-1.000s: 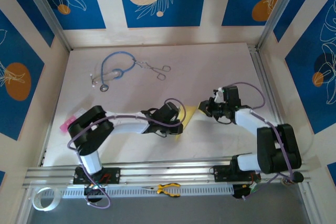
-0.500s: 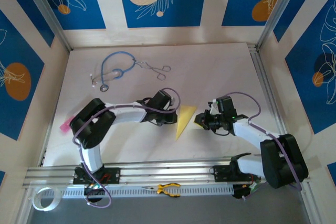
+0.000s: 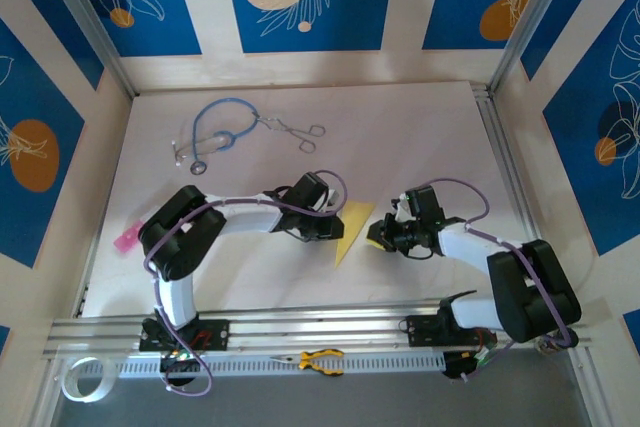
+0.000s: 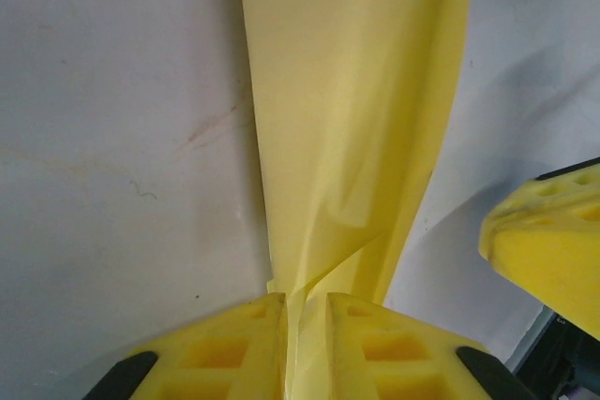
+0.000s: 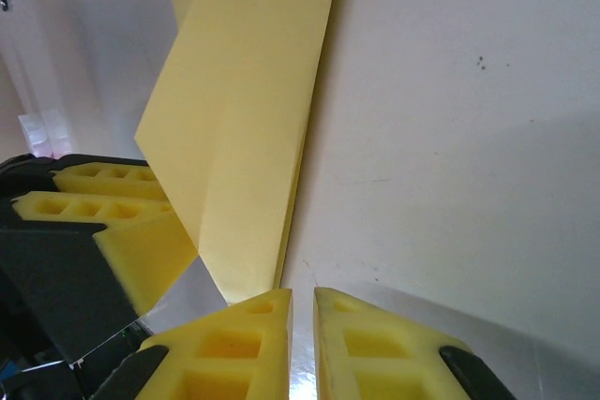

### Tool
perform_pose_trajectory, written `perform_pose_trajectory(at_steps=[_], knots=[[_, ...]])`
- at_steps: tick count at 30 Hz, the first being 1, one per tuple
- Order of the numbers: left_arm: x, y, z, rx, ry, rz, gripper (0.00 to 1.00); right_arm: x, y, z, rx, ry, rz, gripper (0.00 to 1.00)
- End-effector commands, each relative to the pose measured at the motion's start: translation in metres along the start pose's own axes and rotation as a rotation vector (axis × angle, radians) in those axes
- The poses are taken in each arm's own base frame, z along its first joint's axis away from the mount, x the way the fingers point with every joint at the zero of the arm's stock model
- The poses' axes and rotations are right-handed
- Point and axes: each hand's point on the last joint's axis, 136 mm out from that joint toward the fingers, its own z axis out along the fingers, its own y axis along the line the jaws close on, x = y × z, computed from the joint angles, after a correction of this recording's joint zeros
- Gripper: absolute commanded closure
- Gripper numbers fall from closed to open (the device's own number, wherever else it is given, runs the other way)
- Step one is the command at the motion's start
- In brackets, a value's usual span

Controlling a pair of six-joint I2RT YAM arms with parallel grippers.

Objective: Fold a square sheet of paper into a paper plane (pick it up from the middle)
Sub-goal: Fold the wing for the fifth time at the center of the table.

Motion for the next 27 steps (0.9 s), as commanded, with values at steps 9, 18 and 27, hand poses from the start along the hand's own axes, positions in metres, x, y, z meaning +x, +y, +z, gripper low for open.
perform_pose_trajectory(at_steps=[9, 18, 27], knots=[[0.019, 0.012, 0.008, -0.023, 0.089, -0.01, 0.77, 0.0, 0.015, 0.009, -0.053, 0.031, -0.023, 0.85], [0.024, 0.008, 0.015, 0.013, 0.128, -0.008, 0.72, 0.002, 0.019, 0.017, -0.071, 0.06, -0.036, 0.85], [0.019, -0.008, 0.016, 0.1, 0.107, -0.023, 0.79, 0.003, 0.02, 0.02, -0.079, 0.069, -0.033, 0.86]])
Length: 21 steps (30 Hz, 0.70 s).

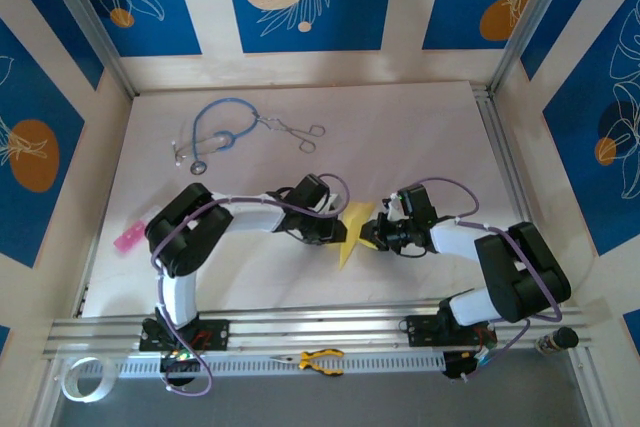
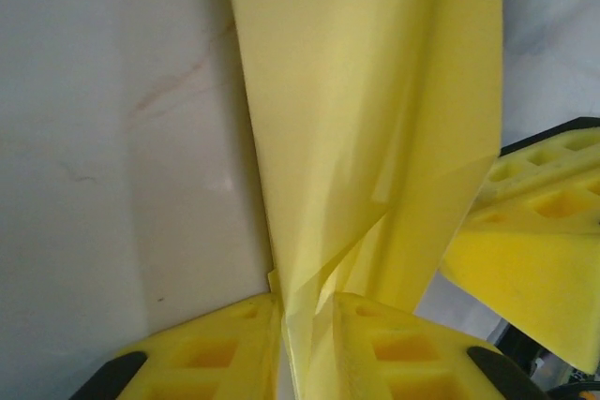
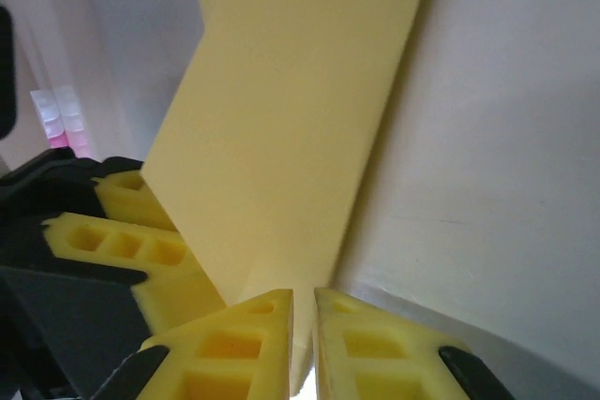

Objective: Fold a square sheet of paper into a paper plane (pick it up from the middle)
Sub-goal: Fold the wing for the fifth time at the center of the table.

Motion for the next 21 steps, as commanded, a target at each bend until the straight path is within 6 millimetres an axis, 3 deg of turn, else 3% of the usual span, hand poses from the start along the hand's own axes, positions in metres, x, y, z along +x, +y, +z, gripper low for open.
perform_pose_trajectory(at_steps=[1, 11, 21], knots=[[0.007, -0.004, 0.006, 0.046, 0.03, -0.011, 0.79, 0.0, 0.009, 0.002, -0.028, 0.022, -0.004, 0.86], [0.005, -0.013, 0.01, 0.113, 0.025, -0.027, 0.8, 0.002, 0.005, 0.006, -0.02, 0.034, 0.008, 0.86], [-0.001, -0.015, 0.005, 0.107, -0.012, -0.022, 0.94, -0.002, 0.002, 0.0, 0.02, -0.003, 0.013, 0.84]])
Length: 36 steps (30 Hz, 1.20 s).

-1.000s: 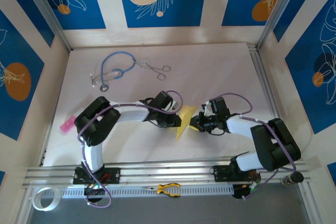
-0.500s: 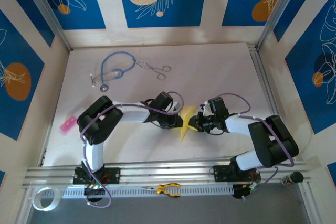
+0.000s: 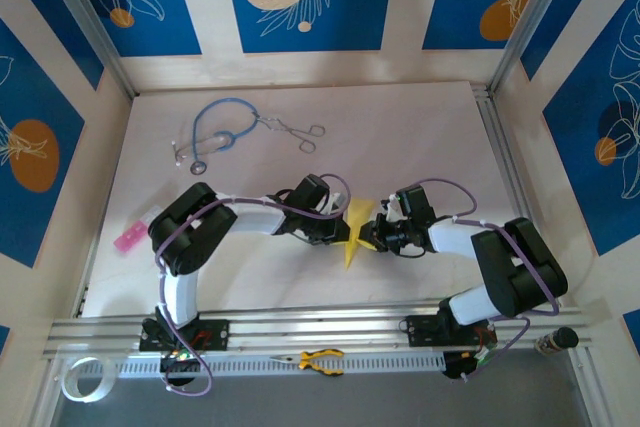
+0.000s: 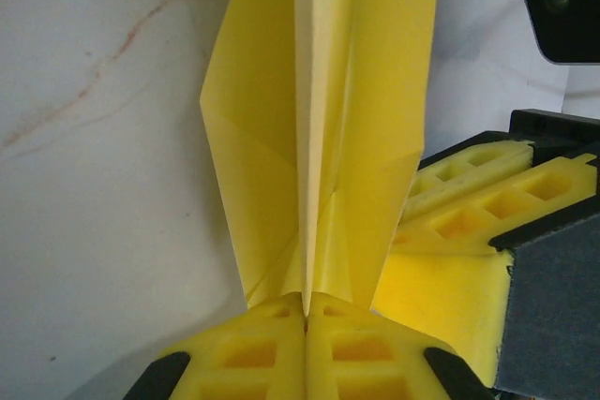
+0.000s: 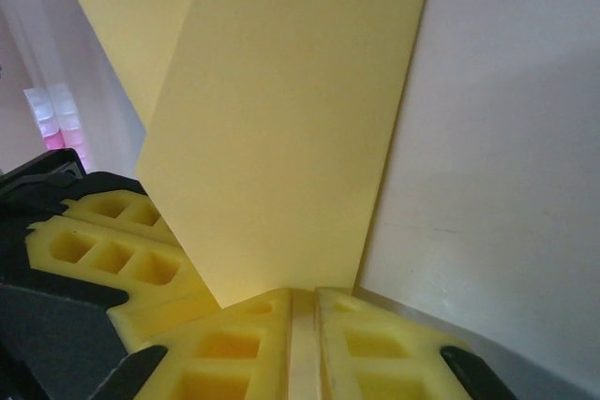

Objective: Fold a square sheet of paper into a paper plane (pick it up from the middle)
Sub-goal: Fold the wing for the fifth time at the center of the table, then move a paper plane to the center of the table.

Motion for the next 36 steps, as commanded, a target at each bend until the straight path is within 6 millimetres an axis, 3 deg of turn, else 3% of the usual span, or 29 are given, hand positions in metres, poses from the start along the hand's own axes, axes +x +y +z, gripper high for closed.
perform_pose_trajectory(at_steps=[1, 8, 12, 25, 36], knots=[[0.001, 0.003, -0.003, -0.021, -0.02, 0.007, 0.95, -0.004, 0.006, -0.008, 0.023, -0.031, 0.002, 0.83], [-0.011, 0.016, -0.03, -0.207, -0.112, 0.059, 0.98, -0.009, 0.021, -0.025, -0.011, -0.085, -0.024, 0.74], [-0.016, 0.025, -0.042, -0.314, -0.15, 0.087, 0.97, -0.008, 0.034, -0.022, -0.026, -0.07, -0.067, 0.67], [-0.015, 0.016, -0.038, -0.286, -0.146, 0.103, 0.96, -0.014, 0.063, 0.005, -0.048, -0.006, -0.091, 0.56], [-0.013, 0.009, -0.04, -0.245, -0.159, 0.108, 0.96, -0.022, 0.054, 0.018, 0.032, -0.005, -0.056, 0.54]])
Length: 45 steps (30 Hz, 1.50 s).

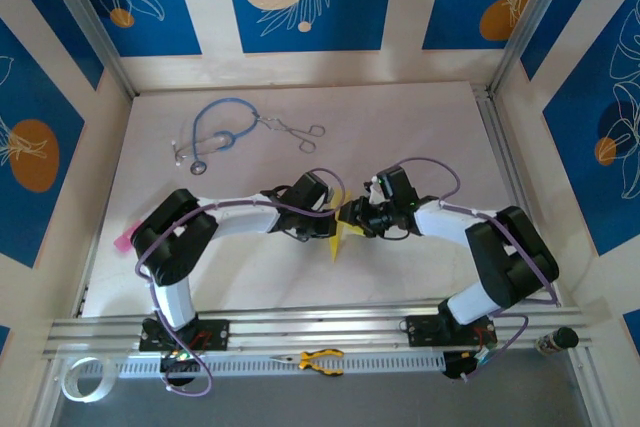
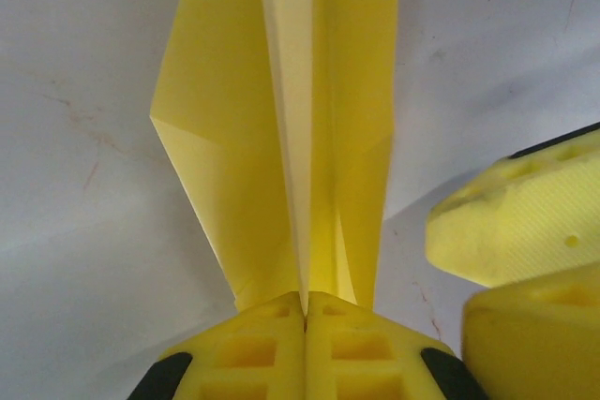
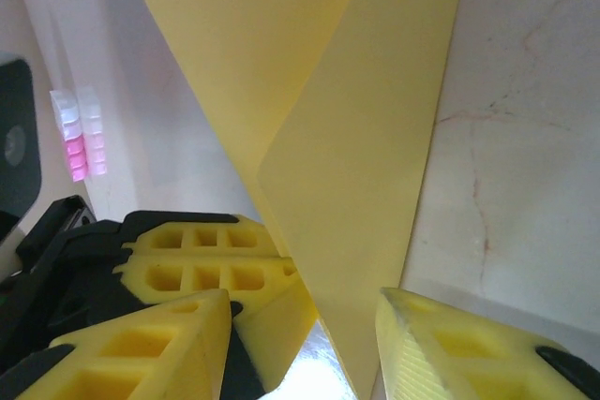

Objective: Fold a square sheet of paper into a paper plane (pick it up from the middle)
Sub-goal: Move a paper plane to the center of the table.

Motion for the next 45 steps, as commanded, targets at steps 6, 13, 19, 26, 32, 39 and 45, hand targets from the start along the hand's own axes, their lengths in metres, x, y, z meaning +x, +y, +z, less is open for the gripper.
perform_pose_trajectory(at_steps=[6, 13, 19, 26, 32, 39, 45], knots=[[-0.002, -0.015, -0.011, 0.052, -0.024, 0.033, 0.96, -0.003, -0.004, 0.005, 0.04, 0.006, 0.024, 0.54], [-0.003, -0.015, -0.012, 0.054, -0.036, 0.031, 0.96, -0.006, -0.008, 0.004, 0.074, -0.002, 0.031, 0.54], [-0.001, -0.012, -0.014, 0.037, -0.034, 0.037, 0.95, -0.006, -0.014, 0.007, 0.099, 0.01, 0.042, 0.63], [0.001, -0.01, -0.013, 0.031, -0.026, 0.033, 0.93, -0.005, -0.019, 0.006, 0.115, 0.005, 0.046, 0.77], [0.001, -0.009, -0.011, 0.022, -0.014, 0.028, 0.83, -0.003, -0.023, 0.007, 0.109, 0.02, 0.061, 0.88], [0.003, -0.009, -0.009, 0.018, 0.001, 0.034, 0.74, -0.001, -0.028, 0.01, 0.081, 0.03, 0.094, 0.96], [0.0, -0.008, -0.01, 0.001, 0.0, 0.056, 0.7, -0.001, -0.032, 0.011, 0.082, 0.034, 0.103, 0.99]])
